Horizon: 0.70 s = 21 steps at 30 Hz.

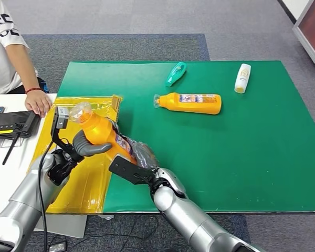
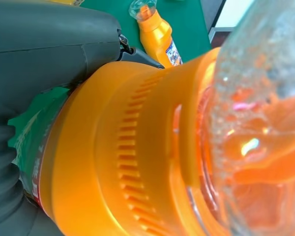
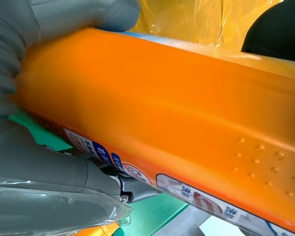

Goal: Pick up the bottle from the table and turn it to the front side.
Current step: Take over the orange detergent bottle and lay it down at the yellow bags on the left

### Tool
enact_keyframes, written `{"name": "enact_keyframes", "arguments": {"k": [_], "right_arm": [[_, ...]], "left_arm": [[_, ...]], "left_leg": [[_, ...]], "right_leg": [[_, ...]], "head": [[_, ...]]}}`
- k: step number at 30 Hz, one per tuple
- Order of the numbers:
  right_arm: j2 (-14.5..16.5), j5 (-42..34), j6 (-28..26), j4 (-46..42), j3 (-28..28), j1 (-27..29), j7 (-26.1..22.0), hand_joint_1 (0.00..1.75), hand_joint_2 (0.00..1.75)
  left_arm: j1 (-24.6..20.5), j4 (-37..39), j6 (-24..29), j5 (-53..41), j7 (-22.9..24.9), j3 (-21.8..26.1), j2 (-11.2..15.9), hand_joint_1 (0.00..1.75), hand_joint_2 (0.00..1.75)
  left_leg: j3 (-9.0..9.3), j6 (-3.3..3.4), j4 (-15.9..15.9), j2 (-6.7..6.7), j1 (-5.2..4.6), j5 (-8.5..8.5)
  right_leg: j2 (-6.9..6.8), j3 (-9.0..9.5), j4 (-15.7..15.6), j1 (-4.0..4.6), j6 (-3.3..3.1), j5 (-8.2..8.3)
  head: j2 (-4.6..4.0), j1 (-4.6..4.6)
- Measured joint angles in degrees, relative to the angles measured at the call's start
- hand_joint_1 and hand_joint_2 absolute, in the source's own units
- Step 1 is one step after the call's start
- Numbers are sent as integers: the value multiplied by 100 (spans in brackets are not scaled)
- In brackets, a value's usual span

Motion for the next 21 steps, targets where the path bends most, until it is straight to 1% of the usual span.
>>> {"name": "enact_keyframes", "arguments": {"k": [3,4,5,7,8,9,21], "right_arm": [[1,-2,7,4,0,-2,0,175,175],[0,-5,11,7,0,-4,-1,171,175],[1,-10,19,10,0,-6,-1,136,175],[2,-21,38,16,0,-9,-5,49,175],[3,-27,54,19,1,-10,-10,8,175],[3,-31,75,24,5,-10,-18,0,175],[16,-44,137,85,74,-3,-37,0,175]], "left_arm": [[2,0,0,4,-22,-2,0,175,175],[4,0,0,2,-34,-2,0,175,175],[6,0,0,-3,-44,-2,0,175,175],[11,0,0,-16,-61,-2,0,175,175],[13,0,0,-23,-66,-2,0,175,175],[13,0,0,-31,-70,-2,2,175,175],[24,-2,1,-50,-107,-1,39,175,175]], "left_leg": [[0,0,0,0,0,0],[0,0,0,0,0,0],[0,0,0,0,0,0],[0,0,0,0,0,0],[0,0,0,0,0,0],[0,0,0,0,0,0],[-1,0,0,0,0,0]], "right_leg": [[0,0,0,0,0,0],[0,0,0,0,0,0],[0,0,0,0,0,0],[0,0,0,0,0,0],[0,0,0,0,0,0],[0,0,0,0,0,0],[0,0,0,0,0,0]], "head": [[0,1],[0,1],[-1,1],[-1,1],[0,1],[1,1],[-1,-1]]}}
